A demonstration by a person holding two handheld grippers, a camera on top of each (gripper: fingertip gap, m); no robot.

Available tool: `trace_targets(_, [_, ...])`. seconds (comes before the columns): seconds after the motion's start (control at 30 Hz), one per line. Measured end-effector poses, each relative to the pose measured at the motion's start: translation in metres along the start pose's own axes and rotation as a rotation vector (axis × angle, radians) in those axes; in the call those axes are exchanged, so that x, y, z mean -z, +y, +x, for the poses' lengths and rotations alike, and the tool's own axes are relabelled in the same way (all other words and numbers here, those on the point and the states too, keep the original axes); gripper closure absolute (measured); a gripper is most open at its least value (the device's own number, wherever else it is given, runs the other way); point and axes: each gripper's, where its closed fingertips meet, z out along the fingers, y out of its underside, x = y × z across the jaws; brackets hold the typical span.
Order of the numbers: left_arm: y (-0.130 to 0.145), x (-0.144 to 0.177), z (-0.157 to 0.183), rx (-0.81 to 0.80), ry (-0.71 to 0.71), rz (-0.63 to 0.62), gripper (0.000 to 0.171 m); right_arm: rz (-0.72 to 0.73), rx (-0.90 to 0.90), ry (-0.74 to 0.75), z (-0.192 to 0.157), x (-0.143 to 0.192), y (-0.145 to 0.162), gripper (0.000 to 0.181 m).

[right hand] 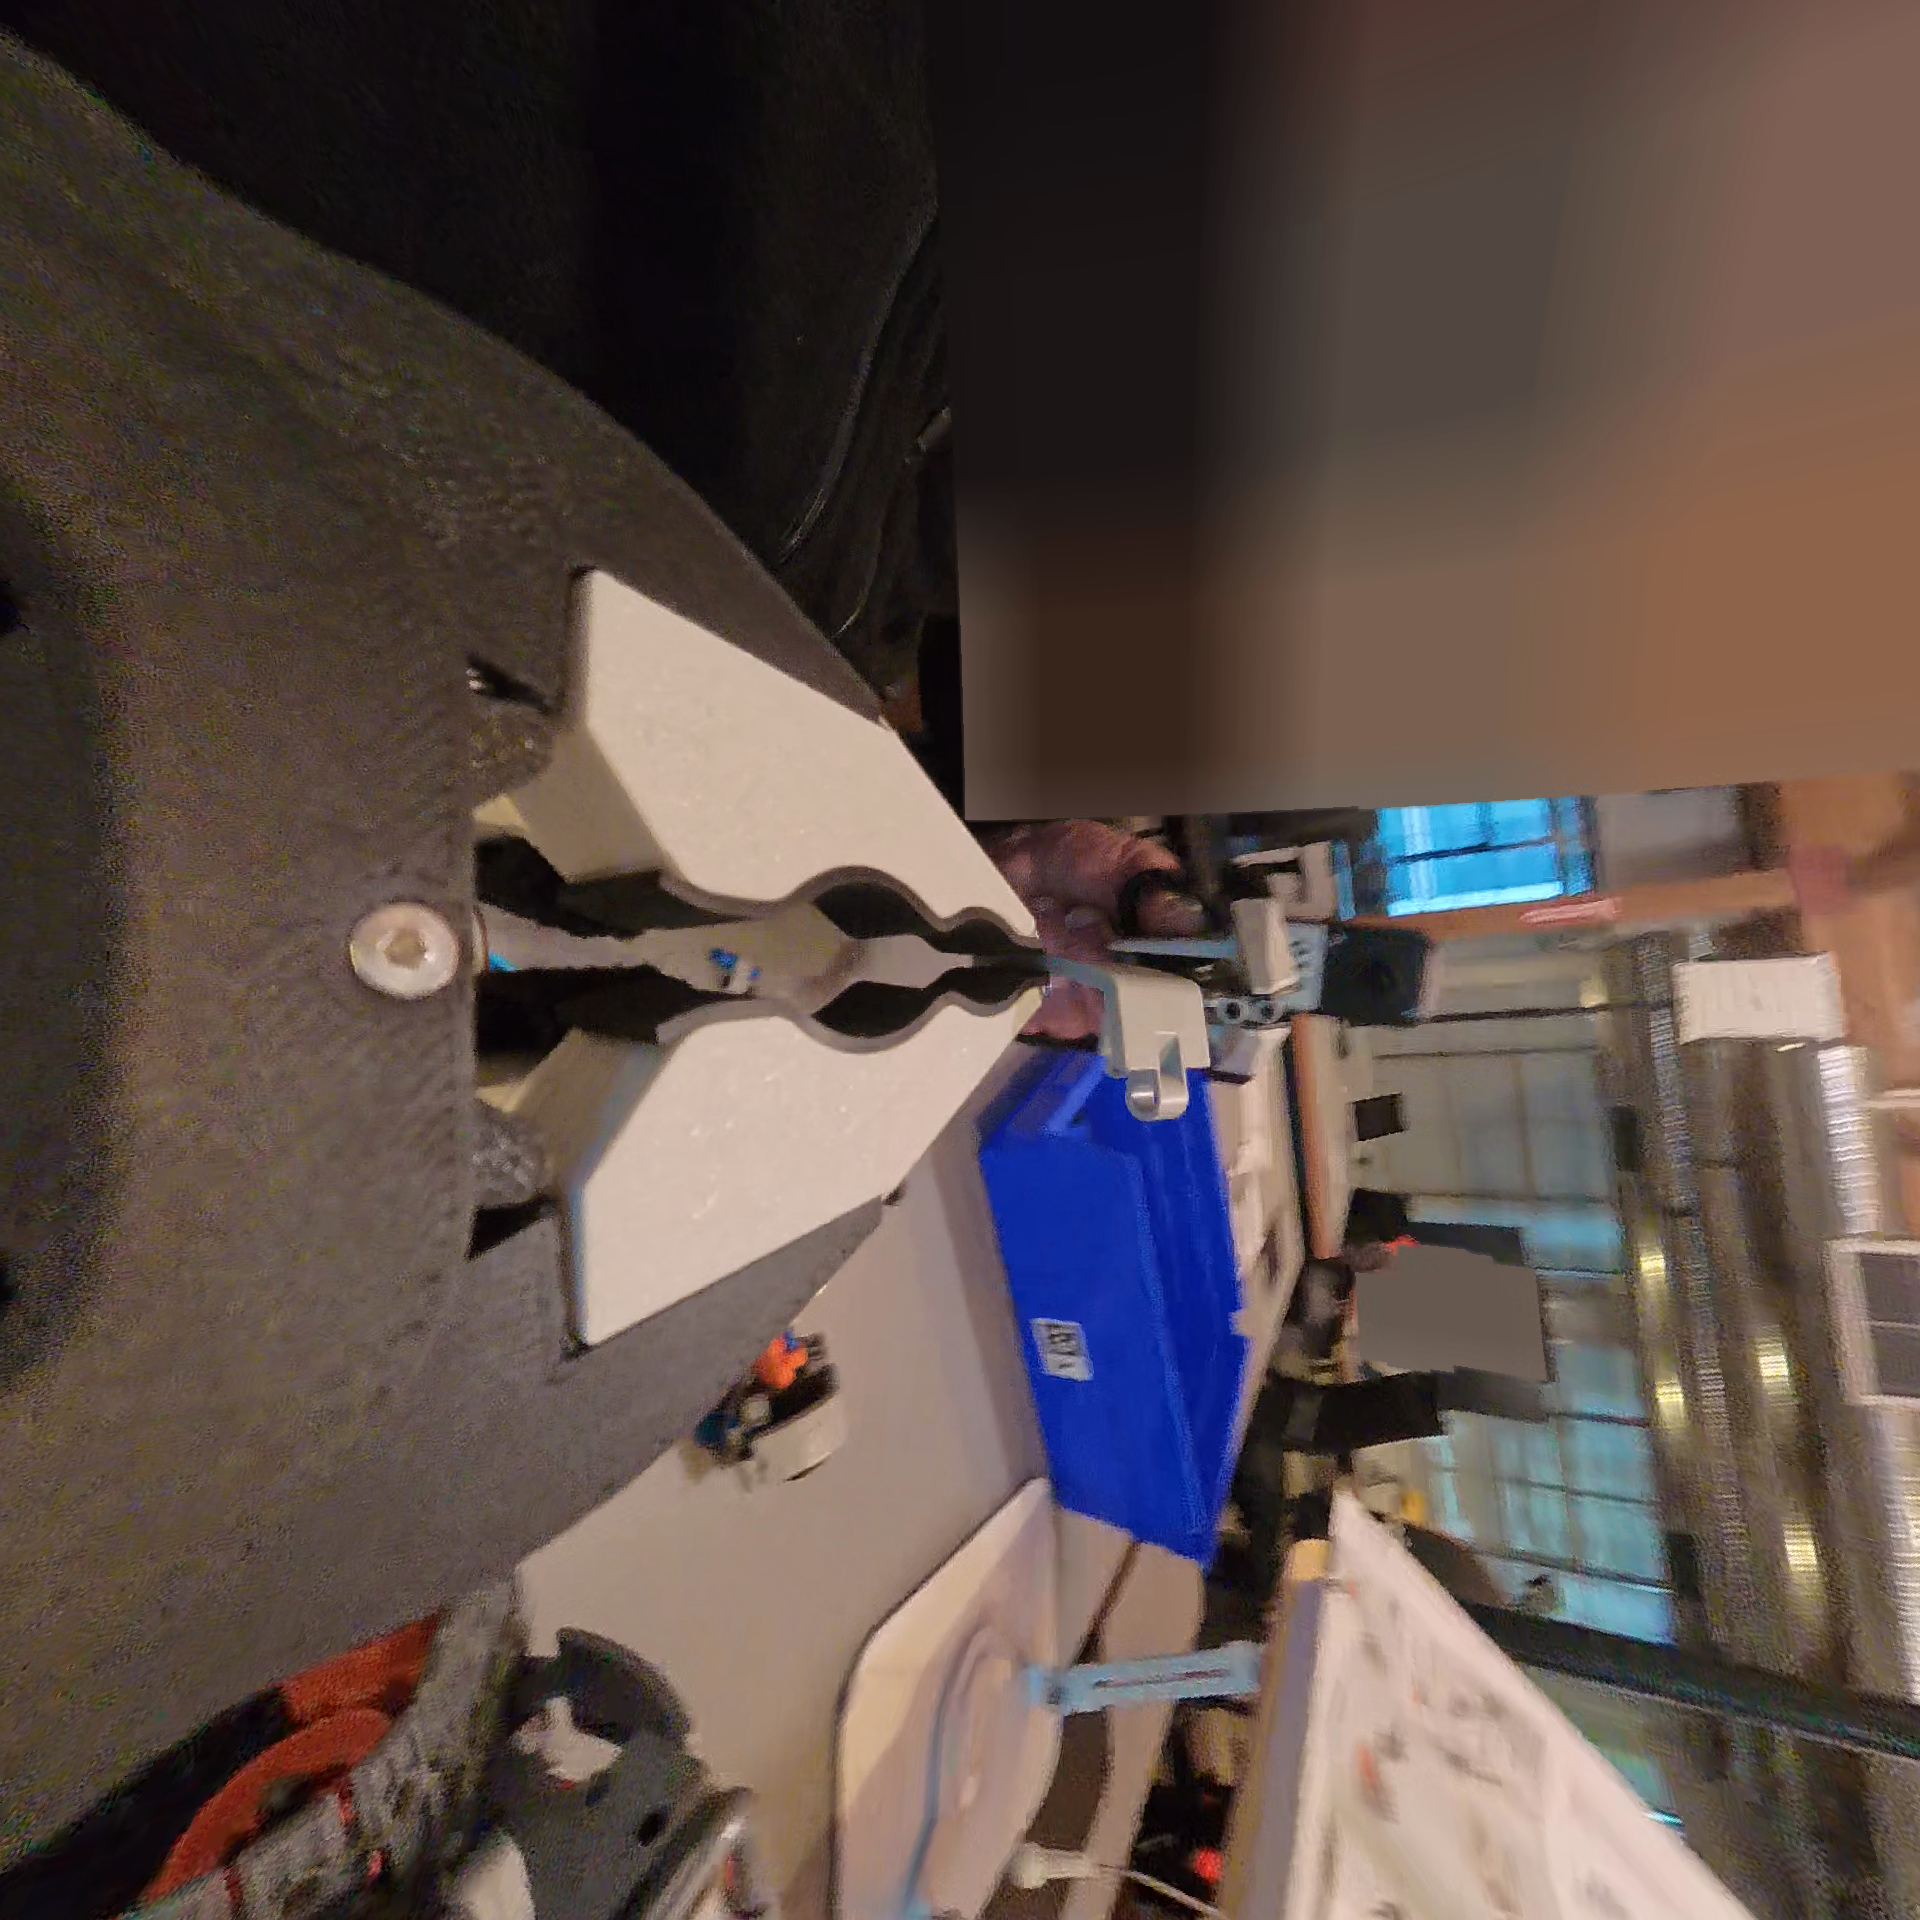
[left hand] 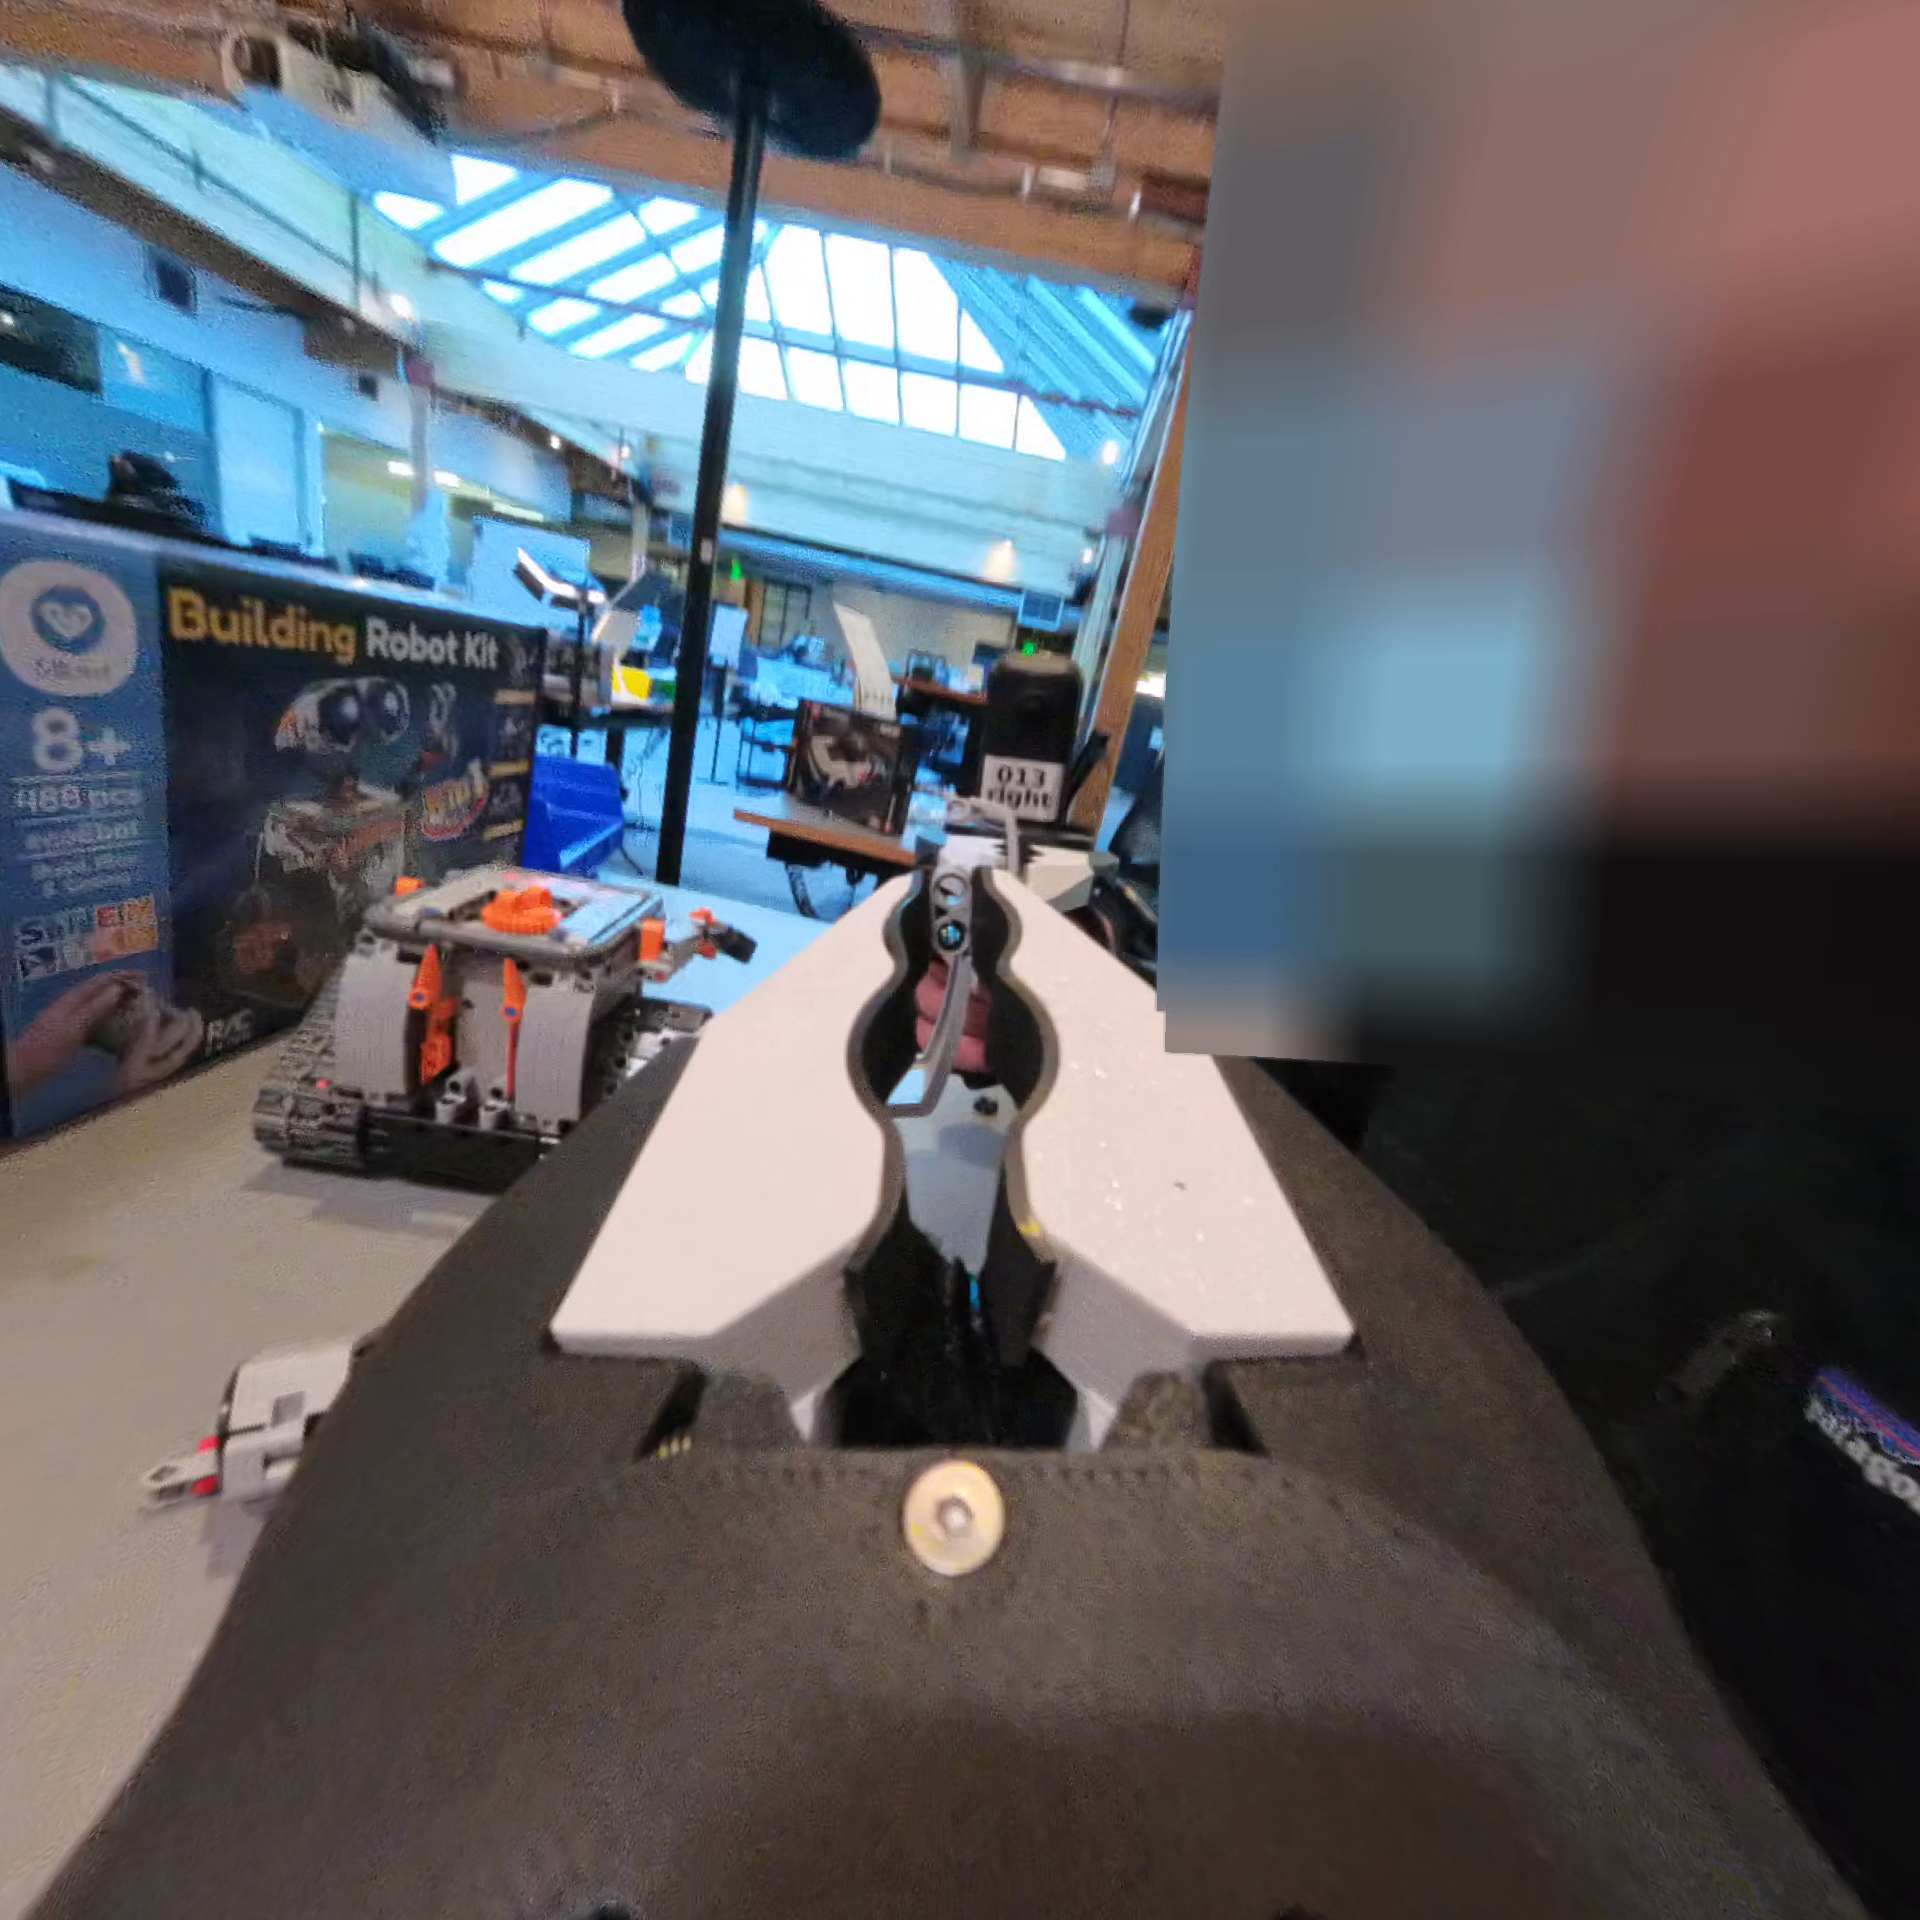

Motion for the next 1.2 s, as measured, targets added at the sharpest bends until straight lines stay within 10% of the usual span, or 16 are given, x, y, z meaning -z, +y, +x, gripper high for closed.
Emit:
trace_targets(0.23, [0.110, -0.003, -0.020, -0.155, -0.113, -0.670, 0.166, -0.017, -0.265, -0.048, 0.023, -0.003, 0.019, 0.181])
trace_targets(0.57, [0.165, 0.034, -0.039, -0.115, -0.210, -1.035, 0.135, -0.112, -0.372, -0.075, 0.025, -0.015, 0.044, 0.181])
trace_targets(0.77, [0.116, -0.007, -0.017, -0.129, -0.129, -0.732, 0.121, -0.323, -0.131, 0.007, 0.020, -0.024, 0.072, 0.181])
trace_targets(1.2, [0.089, -0.041, 0.002, 0.156, 0.040, -0.399, 0.171, -0.319, 0.012, 0.057, 0.009, -0.035, 0.058, 0.175])
